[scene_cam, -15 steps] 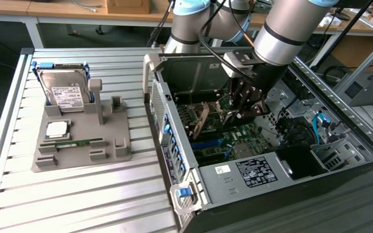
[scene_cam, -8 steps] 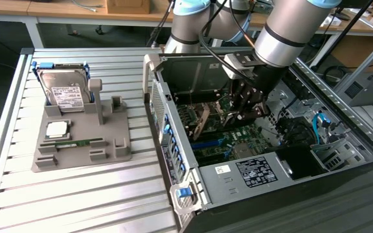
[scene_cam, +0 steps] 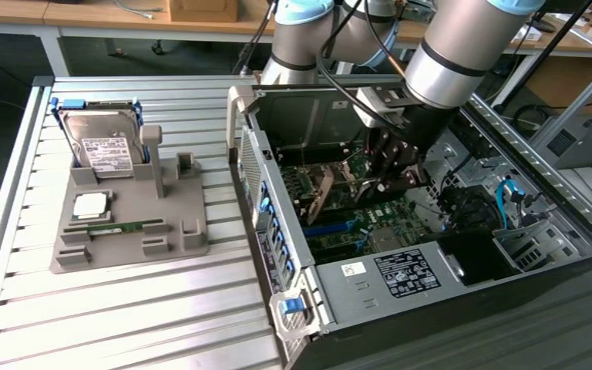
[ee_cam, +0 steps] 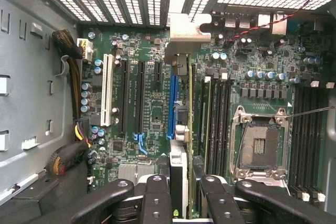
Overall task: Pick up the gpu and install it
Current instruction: 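Insert the gpu into the slot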
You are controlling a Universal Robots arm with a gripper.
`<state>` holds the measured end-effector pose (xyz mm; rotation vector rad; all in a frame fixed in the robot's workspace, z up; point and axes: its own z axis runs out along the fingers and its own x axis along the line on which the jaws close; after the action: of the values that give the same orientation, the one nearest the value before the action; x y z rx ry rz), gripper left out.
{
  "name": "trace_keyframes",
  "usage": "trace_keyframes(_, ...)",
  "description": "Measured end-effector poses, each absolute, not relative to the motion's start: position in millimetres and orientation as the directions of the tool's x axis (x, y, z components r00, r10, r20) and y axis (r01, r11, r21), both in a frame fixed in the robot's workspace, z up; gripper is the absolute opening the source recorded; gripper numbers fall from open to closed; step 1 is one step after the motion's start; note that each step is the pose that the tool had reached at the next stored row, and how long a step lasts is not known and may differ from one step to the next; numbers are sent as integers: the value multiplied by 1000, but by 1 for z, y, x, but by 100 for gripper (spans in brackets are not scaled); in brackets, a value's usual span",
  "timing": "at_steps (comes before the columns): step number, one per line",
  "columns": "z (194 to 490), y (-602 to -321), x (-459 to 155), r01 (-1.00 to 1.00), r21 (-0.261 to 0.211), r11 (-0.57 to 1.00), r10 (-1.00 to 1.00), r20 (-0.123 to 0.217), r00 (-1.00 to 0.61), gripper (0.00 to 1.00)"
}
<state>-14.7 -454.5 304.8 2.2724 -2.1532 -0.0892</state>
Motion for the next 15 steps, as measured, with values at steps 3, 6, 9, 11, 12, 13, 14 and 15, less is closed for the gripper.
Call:
trace_keyframes(3,305,-456,-15,-997,46,-55,-998,-35,53,27)
trace_keyframes(6,304,-457,-15,-997,46,-55,-998,-35,53,27)
trace_keyframes(9,304,-458,-15,-997,46,-55,-998,-35,53,27)
trace_keyframes(11,304,-458,-15,-997,46,-55,-998,-35,53,27)
trace_keyframes(12,304,-459,-15,-997,46,-55,-998,-34,53,27)
trace_keyframes(13,304,-459,-15,-997,46,-55,-998,-35,53,27)
trace_keyframes(14,304,-460,-15,-997,46,-55,-998,-35,53,27)
trace_keyframes(15,304,-460,-15,-997,46,-55,-998,-35,53,27)
